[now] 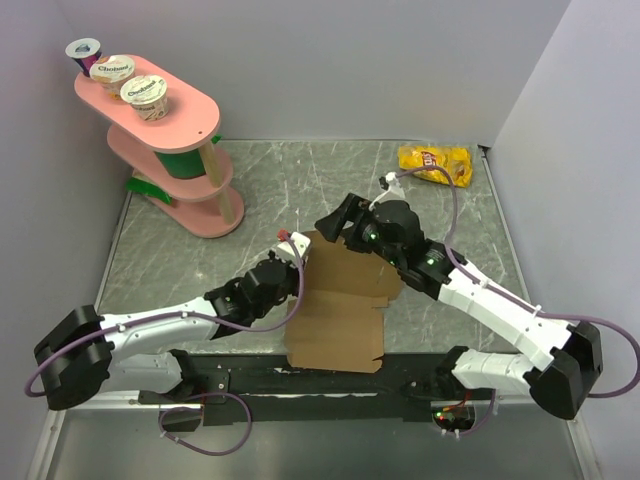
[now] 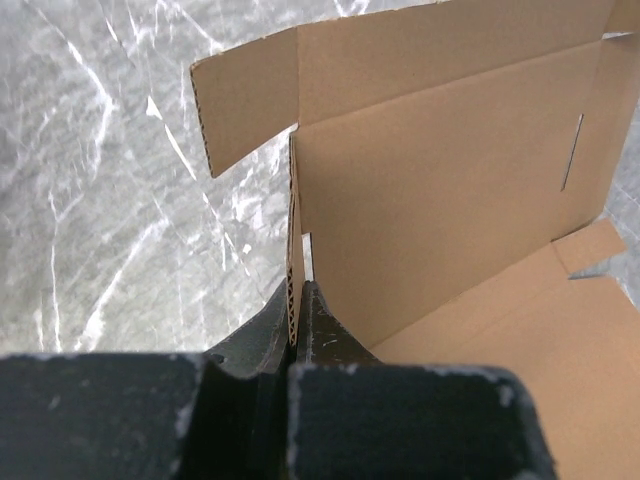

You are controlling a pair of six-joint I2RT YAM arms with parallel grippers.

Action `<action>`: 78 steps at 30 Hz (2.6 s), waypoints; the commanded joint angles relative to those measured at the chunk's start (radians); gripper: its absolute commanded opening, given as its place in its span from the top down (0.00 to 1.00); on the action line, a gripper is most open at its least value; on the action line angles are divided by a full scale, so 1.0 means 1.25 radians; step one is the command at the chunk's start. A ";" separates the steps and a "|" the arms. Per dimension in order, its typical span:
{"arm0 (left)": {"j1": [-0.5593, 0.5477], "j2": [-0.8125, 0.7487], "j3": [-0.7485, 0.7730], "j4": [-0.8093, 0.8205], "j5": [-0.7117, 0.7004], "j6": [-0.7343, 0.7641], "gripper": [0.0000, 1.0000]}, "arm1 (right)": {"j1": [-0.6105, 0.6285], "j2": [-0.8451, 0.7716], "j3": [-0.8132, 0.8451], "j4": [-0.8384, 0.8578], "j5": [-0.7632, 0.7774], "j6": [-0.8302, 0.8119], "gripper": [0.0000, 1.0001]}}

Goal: Fold the paper box

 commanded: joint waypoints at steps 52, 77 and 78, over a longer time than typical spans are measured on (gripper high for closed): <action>-0.103 -0.121 -0.096 0.090 -0.114 0.074 0.99 | 0.088 0.091 -0.042 0.017 0.170 0.002 0.85; -0.055 -0.156 -0.104 0.082 0.074 0.061 0.99 | -0.172 -0.059 0.011 -0.114 -0.531 -0.797 0.01; -0.050 -0.160 -0.105 0.082 0.081 0.060 0.99 | -0.175 -0.045 0.012 -0.125 -0.544 -0.818 0.01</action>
